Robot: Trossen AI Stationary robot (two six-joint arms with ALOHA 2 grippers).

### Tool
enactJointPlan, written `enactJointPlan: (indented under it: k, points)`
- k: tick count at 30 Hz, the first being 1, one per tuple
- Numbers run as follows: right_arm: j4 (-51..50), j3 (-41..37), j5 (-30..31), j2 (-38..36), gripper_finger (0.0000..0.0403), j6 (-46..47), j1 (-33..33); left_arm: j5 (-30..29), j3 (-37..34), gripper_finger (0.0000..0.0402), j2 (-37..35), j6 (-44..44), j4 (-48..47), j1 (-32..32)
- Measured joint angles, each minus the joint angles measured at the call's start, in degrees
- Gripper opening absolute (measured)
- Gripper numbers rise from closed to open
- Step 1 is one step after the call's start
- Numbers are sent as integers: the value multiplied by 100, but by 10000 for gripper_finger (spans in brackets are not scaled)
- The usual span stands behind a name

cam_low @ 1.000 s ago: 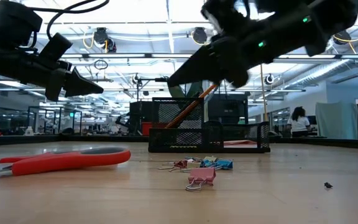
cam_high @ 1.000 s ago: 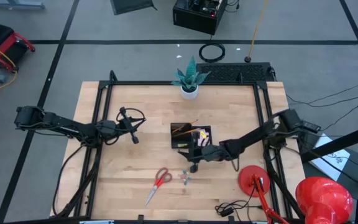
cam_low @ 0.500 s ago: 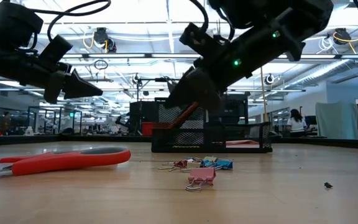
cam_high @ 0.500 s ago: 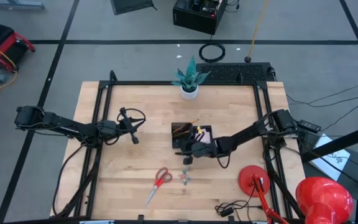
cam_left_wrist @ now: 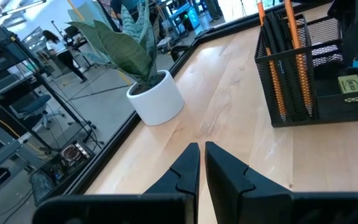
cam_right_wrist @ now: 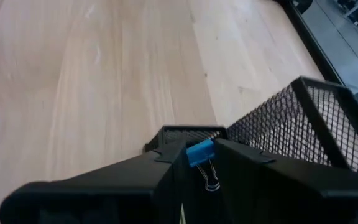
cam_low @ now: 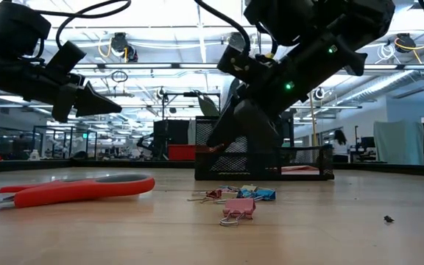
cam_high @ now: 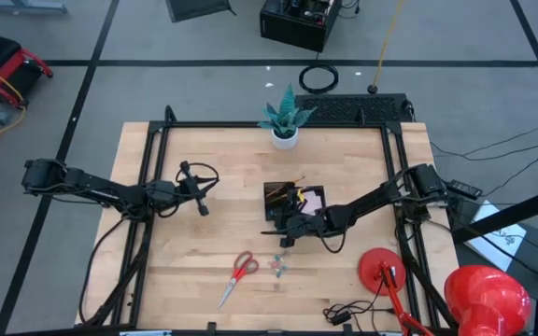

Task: Pick and place office supplies into organizer
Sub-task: Put the blue binder clip into the desk organizer

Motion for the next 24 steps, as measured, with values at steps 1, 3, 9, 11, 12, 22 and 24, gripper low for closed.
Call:
enactJointPlan:
  k: [1,3,9,11,12,22,24]
  points:
    - [-14,0,0,0,70,-1,0,2,0,31,-1,0,-1,-2]
    - [-11,0,0,0,70,-1,9,2,0,31,-1,0,2,0]
    - [88,0,461,0,70,-314,178,0,0,31,-2,0,2,-2]
    - [83,-2,722,0,70,-426,244,2,0,31,0,0,2,-2]
    - [89,-1,801,0,70,-479,272,2,0,31,-2,0,2,-2]
    - [-451,136,1056,0,70,-267,309,0,0,31,-2,-9,2,-2]
    - [-506,136,1053,0,70,-197,293,0,0,31,-1,-9,3,-2]
